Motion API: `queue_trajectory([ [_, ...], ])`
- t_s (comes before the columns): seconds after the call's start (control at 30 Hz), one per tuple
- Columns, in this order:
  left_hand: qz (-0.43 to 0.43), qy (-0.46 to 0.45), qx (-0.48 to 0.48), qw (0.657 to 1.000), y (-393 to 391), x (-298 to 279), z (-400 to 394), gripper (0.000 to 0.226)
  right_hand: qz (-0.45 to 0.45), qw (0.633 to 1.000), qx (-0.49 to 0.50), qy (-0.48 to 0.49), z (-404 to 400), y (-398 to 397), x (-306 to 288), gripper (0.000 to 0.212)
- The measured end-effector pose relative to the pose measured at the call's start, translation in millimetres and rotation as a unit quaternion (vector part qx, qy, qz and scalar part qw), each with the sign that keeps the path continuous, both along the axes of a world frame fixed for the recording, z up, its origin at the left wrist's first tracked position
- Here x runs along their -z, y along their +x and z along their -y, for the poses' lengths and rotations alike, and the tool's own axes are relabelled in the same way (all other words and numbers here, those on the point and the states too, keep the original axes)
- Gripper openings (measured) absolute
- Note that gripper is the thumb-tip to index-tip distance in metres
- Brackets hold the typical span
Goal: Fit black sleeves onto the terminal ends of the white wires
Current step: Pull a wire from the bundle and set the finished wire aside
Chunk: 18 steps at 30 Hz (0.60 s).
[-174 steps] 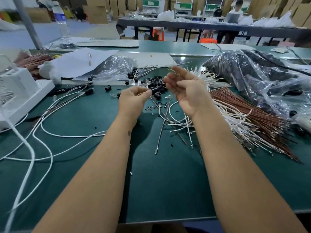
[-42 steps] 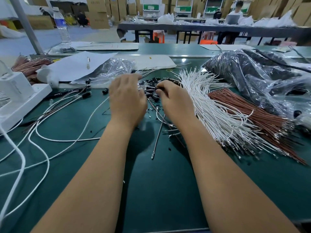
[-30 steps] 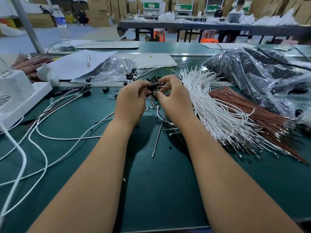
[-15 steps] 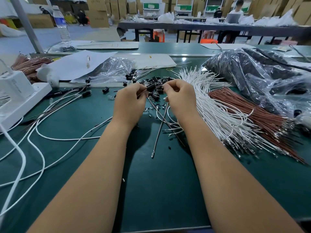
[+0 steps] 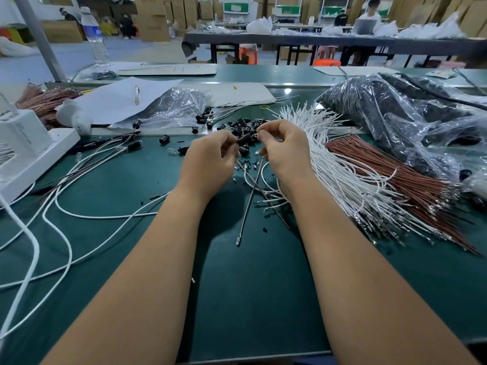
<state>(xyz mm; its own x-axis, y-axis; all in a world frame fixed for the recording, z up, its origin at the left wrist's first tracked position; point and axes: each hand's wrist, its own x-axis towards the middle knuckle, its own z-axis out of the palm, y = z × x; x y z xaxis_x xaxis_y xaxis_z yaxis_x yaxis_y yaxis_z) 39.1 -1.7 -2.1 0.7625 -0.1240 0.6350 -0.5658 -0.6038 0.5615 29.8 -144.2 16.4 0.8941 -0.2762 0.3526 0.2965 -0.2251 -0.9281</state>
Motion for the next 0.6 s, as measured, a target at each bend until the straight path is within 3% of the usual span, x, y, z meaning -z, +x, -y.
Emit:
queue_trajectory([
  [0.27,-0.099,-0.099,0.015,0.990,-4.5,-4.9,5.0,0.014,0.000,0.999,-0.028,-0.028,-5.0,-1.0,-0.4,0.021],
  [0.43,-0.087,-0.122,0.028,0.988,-6.4,-5.7,5.5,0.014,0.007,0.998,0.023,-0.056,-4.7,-0.3,-0.4,0.006],
  [0.6,-0.085,-0.115,0.014,0.990,-4.9,-3.3,6.0,0.014,0.015,0.996,0.025,-0.088,-5.1,-0.8,-0.1,0.009],
])
